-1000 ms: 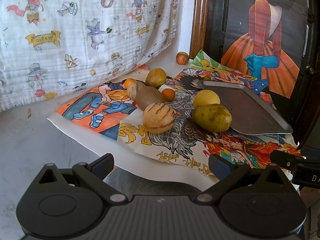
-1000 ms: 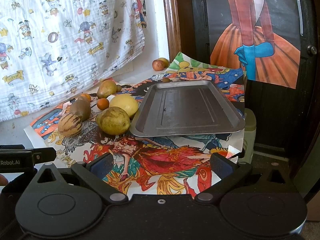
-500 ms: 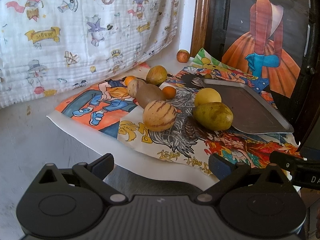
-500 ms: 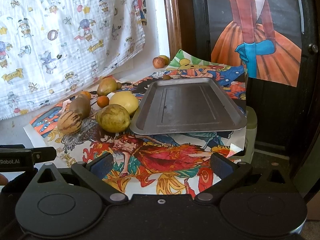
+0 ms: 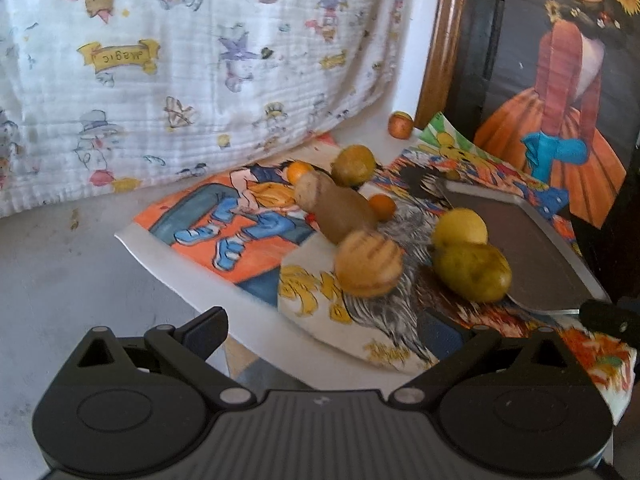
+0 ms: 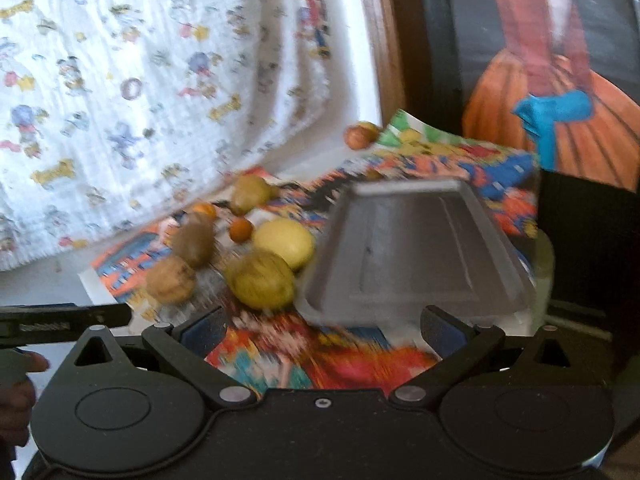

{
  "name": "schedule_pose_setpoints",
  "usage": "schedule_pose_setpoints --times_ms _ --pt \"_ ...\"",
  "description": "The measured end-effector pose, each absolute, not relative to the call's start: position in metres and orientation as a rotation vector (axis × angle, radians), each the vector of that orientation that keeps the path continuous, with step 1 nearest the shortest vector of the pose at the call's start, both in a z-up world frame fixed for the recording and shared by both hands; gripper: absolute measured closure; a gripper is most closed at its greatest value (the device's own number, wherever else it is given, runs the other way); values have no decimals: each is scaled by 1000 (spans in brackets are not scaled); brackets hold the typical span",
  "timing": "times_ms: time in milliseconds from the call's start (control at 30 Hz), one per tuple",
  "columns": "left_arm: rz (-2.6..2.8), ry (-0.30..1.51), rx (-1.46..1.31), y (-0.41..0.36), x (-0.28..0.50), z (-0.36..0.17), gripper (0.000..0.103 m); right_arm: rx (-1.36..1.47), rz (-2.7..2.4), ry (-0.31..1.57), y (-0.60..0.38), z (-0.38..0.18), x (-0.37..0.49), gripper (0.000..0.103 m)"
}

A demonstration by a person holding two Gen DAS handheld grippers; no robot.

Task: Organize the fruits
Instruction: 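Grasp the striped pepino melon with the left gripper while the right gripper grasps the yellow-green mango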

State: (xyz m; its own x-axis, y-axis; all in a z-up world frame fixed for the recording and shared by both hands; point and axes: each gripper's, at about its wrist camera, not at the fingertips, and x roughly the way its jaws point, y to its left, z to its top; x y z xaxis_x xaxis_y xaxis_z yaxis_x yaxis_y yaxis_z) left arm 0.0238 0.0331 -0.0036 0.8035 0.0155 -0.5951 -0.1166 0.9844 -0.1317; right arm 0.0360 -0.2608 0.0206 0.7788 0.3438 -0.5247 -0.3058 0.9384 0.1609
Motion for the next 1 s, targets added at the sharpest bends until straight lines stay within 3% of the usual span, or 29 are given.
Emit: schedule_pose_setpoints --times_ms 433,700,867,1000 --pt "-73 654 -97 49 69 -11 0 -446 673 529 -213 23 78 1" --pt "-152 663 40 39 96 -15 1 -528 797 576 -193 7 108 16" --pt "-205 682 27 41 105 -18 11 -533 820 586 -191 -1 122 32" --pt "-242 697 15 42 110 -21 17 -516 852 600 -192 -6 128 39"
